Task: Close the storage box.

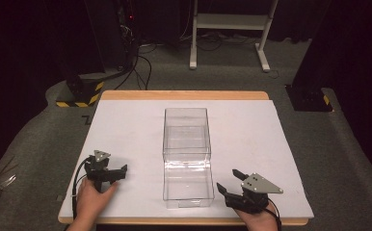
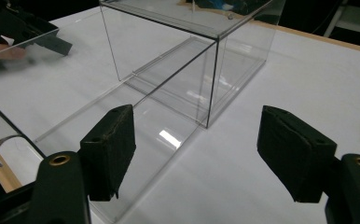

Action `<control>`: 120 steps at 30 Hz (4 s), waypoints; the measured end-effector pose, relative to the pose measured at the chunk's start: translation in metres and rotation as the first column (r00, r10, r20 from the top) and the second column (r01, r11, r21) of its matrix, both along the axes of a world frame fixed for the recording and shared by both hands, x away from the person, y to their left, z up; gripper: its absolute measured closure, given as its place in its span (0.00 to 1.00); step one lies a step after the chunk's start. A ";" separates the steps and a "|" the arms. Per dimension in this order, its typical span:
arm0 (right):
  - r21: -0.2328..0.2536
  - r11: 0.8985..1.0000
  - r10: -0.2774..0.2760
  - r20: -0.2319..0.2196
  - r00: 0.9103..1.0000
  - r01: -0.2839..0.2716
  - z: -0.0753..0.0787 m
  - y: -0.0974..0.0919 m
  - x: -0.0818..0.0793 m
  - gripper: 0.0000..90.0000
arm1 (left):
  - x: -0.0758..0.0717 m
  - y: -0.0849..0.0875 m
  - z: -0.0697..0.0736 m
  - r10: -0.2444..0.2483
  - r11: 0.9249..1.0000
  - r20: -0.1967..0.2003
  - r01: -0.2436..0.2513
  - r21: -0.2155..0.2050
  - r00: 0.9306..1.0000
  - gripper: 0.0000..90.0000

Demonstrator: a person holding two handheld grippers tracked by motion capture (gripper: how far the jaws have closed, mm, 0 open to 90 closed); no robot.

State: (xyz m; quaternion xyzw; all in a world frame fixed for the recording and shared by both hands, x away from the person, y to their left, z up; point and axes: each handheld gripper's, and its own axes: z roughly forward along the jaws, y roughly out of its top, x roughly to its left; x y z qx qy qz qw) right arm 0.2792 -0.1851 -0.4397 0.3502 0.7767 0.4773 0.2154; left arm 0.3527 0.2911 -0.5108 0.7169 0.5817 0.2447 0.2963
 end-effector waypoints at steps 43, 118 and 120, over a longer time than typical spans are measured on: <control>0.021 0.991 0.132 -0.062 0.989 -0.131 -0.013 0.028 -0.023 0.27 | 0.000 0.000 0.000 -0.001 1.000 -0.001 0.001 -0.001 1.000 0.01; -0.014 0.999 0.036 -0.046 0.998 -0.037 -0.022 0.048 0.012 0.19 | 0.000 0.000 0.000 -0.002 1.000 -0.002 0.002 -0.001 1.000 0.01; -0.018 0.999 0.035 -0.046 0.998 -0.035 -0.022 0.048 0.013 0.19 | 0.000 0.000 0.000 -0.002 1.000 -0.002 0.002 -0.001 1.000 0.01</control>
